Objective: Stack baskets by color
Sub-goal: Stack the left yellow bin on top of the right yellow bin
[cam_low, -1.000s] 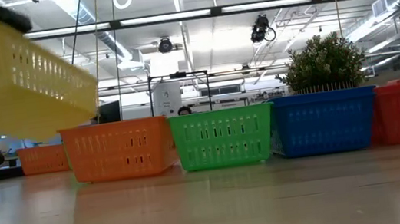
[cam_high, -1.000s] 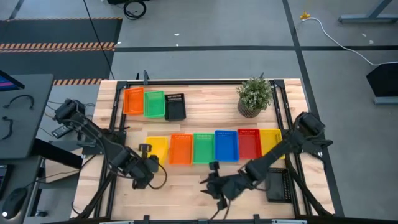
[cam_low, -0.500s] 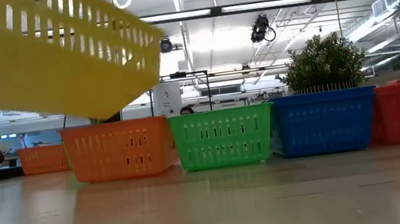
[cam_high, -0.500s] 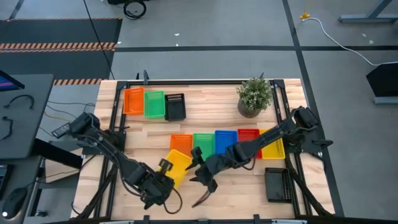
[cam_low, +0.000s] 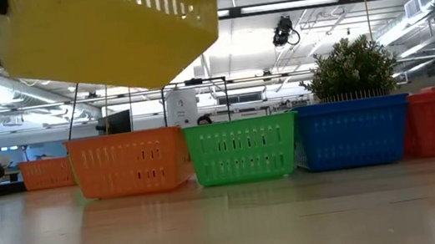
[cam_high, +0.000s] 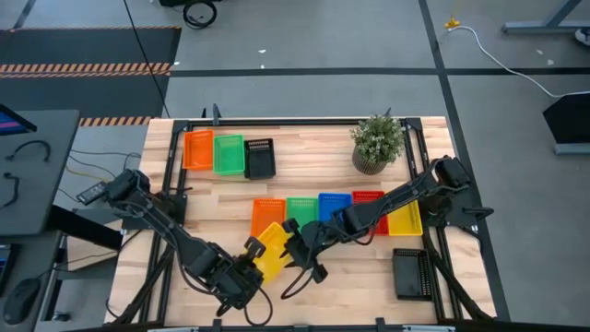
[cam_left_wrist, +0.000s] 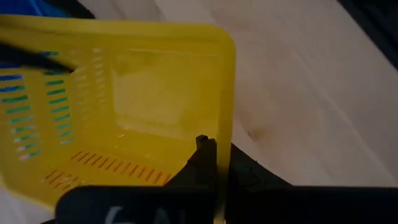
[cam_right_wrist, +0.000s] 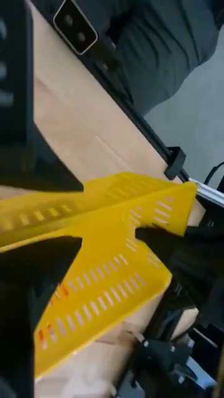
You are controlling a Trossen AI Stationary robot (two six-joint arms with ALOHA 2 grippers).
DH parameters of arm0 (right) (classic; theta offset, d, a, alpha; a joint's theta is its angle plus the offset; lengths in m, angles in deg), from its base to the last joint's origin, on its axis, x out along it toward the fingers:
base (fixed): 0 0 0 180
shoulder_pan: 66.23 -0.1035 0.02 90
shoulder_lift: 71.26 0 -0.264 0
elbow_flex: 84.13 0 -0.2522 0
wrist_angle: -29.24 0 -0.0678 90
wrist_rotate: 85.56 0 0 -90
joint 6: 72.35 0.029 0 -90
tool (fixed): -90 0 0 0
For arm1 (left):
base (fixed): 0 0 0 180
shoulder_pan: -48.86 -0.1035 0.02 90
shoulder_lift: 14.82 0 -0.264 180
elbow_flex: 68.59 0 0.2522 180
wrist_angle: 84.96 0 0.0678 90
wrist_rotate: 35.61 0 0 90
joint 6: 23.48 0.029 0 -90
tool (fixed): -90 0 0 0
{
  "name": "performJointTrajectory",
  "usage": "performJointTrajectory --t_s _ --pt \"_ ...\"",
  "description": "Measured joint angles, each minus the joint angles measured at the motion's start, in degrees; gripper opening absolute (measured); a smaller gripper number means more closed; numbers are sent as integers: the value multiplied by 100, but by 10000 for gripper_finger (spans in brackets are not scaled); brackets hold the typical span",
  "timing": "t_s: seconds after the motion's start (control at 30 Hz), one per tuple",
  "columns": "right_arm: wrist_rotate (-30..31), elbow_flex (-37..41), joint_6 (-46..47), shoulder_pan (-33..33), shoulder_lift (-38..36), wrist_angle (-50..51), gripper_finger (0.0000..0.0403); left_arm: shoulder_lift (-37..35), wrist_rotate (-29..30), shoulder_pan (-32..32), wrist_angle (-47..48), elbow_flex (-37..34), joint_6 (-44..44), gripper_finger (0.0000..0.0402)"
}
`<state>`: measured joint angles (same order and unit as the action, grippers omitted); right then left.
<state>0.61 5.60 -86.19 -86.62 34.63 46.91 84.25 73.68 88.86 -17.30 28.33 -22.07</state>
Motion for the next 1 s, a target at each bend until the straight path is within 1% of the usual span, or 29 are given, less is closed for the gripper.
performJointTrajectory --t_s 0.1,0.13,0.17,0.23,0.33,0.4,0.47,0.5,0.53,0.6,0.63,0.7,0.77,0.83,0.87,0.93,1.0 --pt "35 0 146 -91 0 -7 52 4 248 -8 28 1 -21 6" --pt "152 0 261 -140 0 7 29 4 368 -7 55 7 -36 7" --pt "314 0 405 -198 0 19 15 4 540 -1 125 7 -88 10" --pt "914 0 858 -361 0 72 12 0 943 5 341 7 -259 23" --pt "2113 -23 1920 -659 -75 466 8 -49 1756 -8 989 11 -814 62" --pt "2711 -41 2833 -877 -196 1034 6 -84 2344 -20 1538 34 -1429 90" --pt "3107 26 3955 -1199 -314 1932 6 -135 2642 -5 2339 -7 -2057 115" --pt "3196 22 4588 -1338 -340 2171 5 -121 2843 22 2377 7 -2445 126" --pt "3383 17 5157 -1487 -415 2620 5 -105 2962 47 2508 15 -2843 134" --pt "3946 5 6442 -1793 -602 3535 4 -117 3099 60 3082 -23 -3612 145" --pt "4205 -14 7145 -1934 -659 3916 4 -120 3200 50 3137 -21 -3915 148" --pt "4523 8 8549 -2260 -715 4829 3 -111 3395 85 3335 -17 -4483 149" --pt "4638 8 9815 -2614 -779 5461 3 -114 3664 184 3507 -22 -4852 145" --pt "4576 -2 11035 -2864 -830 6259 3 -112 3911 315 3517 -20 -5063 140" --pt "4469 -2 11629 -2964 -824 6706 3 -109 4010 374 3533 -20 -5110 137" --pt "4068 0 12708 -3108 -772 7528 3 -109 4234 477 3544 -20 -5161 130" --pt "3605 0 13562 -3257 -763 8319 2 -109 4384 574 3538 -20 -5215 125"
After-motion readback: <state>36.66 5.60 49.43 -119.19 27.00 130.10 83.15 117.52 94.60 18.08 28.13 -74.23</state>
